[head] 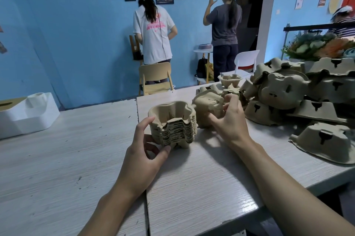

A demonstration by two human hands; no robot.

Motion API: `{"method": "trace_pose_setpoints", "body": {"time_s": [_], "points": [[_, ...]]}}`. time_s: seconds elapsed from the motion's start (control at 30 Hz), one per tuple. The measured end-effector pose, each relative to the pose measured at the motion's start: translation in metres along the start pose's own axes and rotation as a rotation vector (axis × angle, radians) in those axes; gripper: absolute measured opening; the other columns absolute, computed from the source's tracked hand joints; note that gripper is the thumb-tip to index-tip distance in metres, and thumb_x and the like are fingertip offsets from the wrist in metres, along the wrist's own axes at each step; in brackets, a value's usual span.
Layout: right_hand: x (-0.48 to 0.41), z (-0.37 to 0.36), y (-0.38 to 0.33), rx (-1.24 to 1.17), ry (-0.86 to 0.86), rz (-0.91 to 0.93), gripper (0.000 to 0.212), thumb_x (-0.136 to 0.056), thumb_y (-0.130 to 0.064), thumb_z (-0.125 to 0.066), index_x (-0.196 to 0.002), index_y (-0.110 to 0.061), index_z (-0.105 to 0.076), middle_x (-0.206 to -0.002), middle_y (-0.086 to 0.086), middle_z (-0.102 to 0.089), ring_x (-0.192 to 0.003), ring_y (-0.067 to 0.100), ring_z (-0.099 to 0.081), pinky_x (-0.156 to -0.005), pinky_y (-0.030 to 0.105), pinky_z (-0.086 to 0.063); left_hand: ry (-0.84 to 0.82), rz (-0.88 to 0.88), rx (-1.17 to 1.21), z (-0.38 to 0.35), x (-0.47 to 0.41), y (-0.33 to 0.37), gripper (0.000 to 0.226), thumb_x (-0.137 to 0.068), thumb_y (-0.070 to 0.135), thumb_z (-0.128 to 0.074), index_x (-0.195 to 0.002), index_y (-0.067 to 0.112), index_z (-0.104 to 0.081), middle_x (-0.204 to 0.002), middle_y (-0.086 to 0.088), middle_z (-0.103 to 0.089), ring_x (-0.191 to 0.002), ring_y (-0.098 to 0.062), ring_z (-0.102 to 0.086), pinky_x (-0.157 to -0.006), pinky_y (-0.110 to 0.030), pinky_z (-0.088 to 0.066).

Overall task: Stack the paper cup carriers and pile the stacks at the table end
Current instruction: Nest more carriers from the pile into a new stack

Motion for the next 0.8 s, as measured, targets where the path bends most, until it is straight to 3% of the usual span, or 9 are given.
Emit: {"method": "trace_pose_setpoints", "body": {"time_s": [0.1, 0.2, 0.4, 0.53, 0.63, 0.8], "points": [[0.003, 0.004, -0.003, 0.073, -0.027, -0.043, 0.088, -0.072, -0.034, -0.071, -0.145, -0.036, -0.022, -0.114, 0.007, -0.044, -0.112, 0.031, -0.048, -0.098, 0.049, -0.042, 0.023, 0.002, -0.018, 0.001, -0.001, 0.000, 0.077, -0.085, 0.017, -0.078, -0.131, 0.059, -0.033, -0.090, 0.002, -0.066, -0.076, -0.009, -0.063, -0.070, -0.017, -0.051], [0.005, 0.008, -0.007, 0.079, -0.052, -0.042, 0.096, -0.069, -0.033, -0.071, -0.146, -0.049, -0.015, -0.114, 0.002, -0.026, -0.114, 0.032, -0.045, -0.101, 0.048, -0.041, 0.037, 0.000, -0.023, 0.002, -0.001, 0.000, 0.079, -0.085, 0.016, -0.078, -0.128, 0.061, -0.031, -0.091, 0.003, -0.066, -0.077, -0.009, -0.064, -0.071, -0.017, -0.052], [0.006, 0.010, -0.008, 0.196, -0.171, 0.038, 0.093, -0.074, -0.026, -0.067, -0.148, -0.051, -0.016, -0.145, 0.000, -0.015, -0.125, 0.032, -0.042, -0.104, 0.045, -0.038, 0.037, 0.003, -0.031, 0.001, -0.001, 0.000, 0.079, -0.084, 0.016, -0.079, -0.130, 0.061, -0.032, -0.092, 0.004, -0.066, -0.079, -0.009, -0.064, -0.072, -0.020, -0.054], [0.006, 0.009, -0.007, 0.187, -0.191, 0.051, 0.086, -0.071, -0.028, -0.068, -0.144, -0.048, -0.026, -0.144, -0.003, -0.017, -0.131, 0.026, -0.040, -0.104, 0.050, -0.033, 0.038, 0.008, -0.016, 0.001, -0.001, 0.000, 0.078, -0.084, 0.015, -0.079, -0.130, 0.059, -0.033, -0.092, 0.002, -0.066, -0.079, -0.010, -0.065, -0.072, -0.019, -0.054], [0.008, 0.009, -0.007, 0.150, -0.204, 0.054, 0.083, -0.071, -0.039, -0.073, -0.141, -0.046, -0.029, -0.144, 0.000, -0.019, -0.132, 0.025, -0.038, -0.106, 0.051, -0.031, 0.034, 0.011, -0.019, 0.001, -0.001, 0.000, 0.079, -0.084, 0.015, -0.079, -0.129, 0.060, -0.032, -0.091, 0.001, -0.066, -0.079, -0.010, -0.065, -0.072, -0.020, -0.054], [0.004, 0.012, -0.008, -0.055, 0.050, 0.048, 0.064, -0.076, -0.043, -0.077, -0.128, -0.036, -0.041, -0.127, 0.006, -0.043, -0.105, 0.029, -0.057, -0.095, 0.053, -0.045, 0.038, 0.013, -0.011, 0.001, -0.002, -0.001, 0.078, -0.084, 0.015, -0.079, -0.130, 0.060, -0.033, -0.091, 0.001, -0.067, -0.077, -0.011, -0.065, -0.072, -0.020, -0.054]]}}
Point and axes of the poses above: each hand's wrist, its own x-axis away from the middle knuckle, its own z-axis out of the back of the hand, y = z × x, the point moved 1 cm from there along -x, towards the middle knuckle
